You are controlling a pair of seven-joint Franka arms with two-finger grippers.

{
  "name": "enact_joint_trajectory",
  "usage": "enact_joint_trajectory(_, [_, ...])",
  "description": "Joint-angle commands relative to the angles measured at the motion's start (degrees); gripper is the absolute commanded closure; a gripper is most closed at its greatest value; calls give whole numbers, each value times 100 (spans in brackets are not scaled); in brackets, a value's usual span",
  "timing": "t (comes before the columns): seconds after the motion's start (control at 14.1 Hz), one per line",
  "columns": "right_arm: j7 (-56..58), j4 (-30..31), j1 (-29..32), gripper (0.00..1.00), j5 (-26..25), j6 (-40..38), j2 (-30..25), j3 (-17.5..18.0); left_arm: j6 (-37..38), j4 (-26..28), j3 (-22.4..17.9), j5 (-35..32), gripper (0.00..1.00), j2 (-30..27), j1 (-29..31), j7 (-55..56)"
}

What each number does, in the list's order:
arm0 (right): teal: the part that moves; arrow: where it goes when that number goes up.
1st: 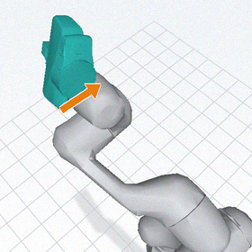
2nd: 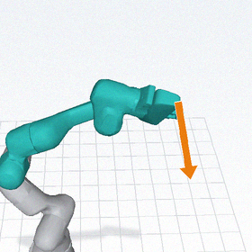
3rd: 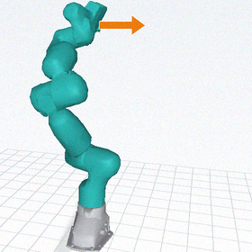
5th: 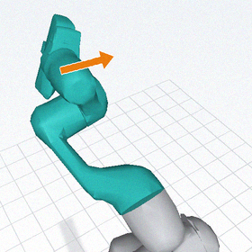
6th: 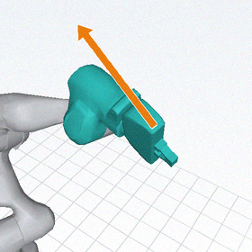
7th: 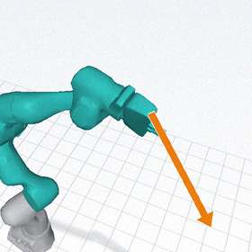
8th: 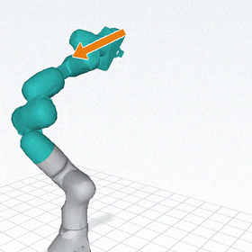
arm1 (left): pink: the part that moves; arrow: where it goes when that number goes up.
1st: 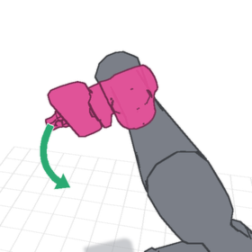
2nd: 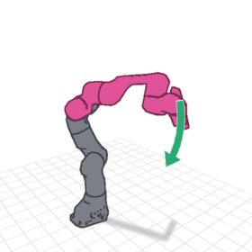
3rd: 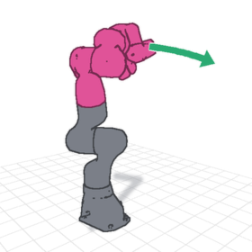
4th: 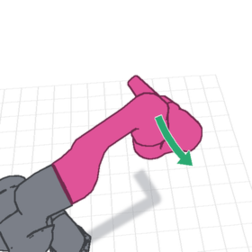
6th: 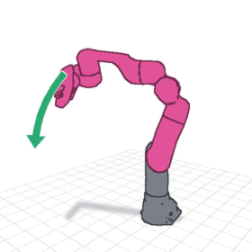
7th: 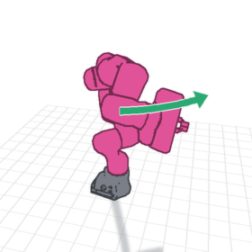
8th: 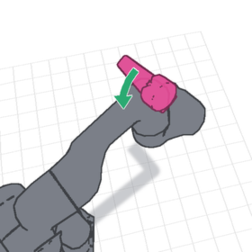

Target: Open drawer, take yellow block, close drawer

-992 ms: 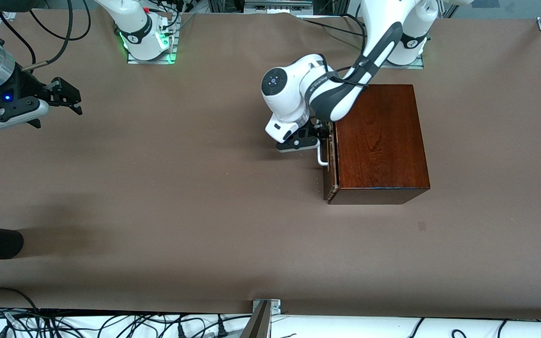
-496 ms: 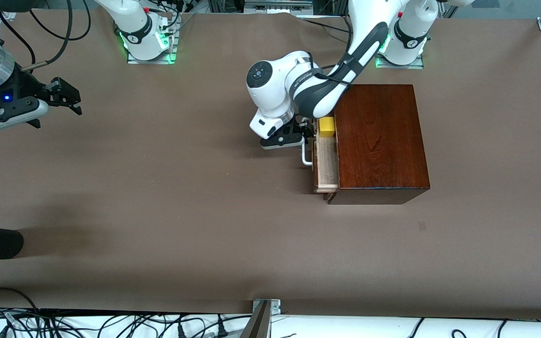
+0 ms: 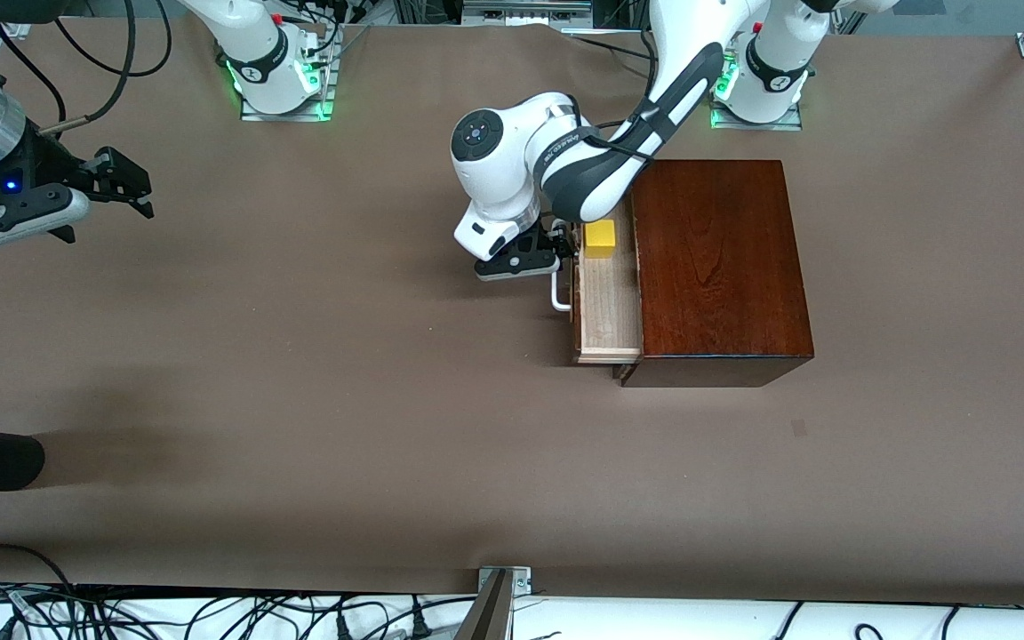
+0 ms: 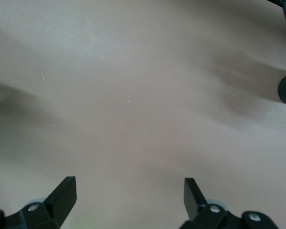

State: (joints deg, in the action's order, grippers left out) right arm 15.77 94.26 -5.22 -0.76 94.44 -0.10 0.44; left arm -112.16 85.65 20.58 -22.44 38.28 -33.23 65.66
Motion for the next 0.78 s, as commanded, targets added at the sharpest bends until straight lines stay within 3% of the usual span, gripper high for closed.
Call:
enact_joint_trajectory(0.0, [31,-136,74,0,23,21,106,35,-140,-427,43,231,0,189,-201,17])
enact_joint_trajectory(0.21, [40,-145,74,0,-3,74,176,35,166,-427,-9,91,0,180,-297,9])
enact_joint_trajectory(0.42, [40,-153,74,0,-12,74,194,35,860,-435,-1,-540,0,163,-474,-27])
enact_joint_trajectory(0.71, [31,-145,74,0,49,83,194,35,1405,-680,8,-551,0,119,-491,-289])
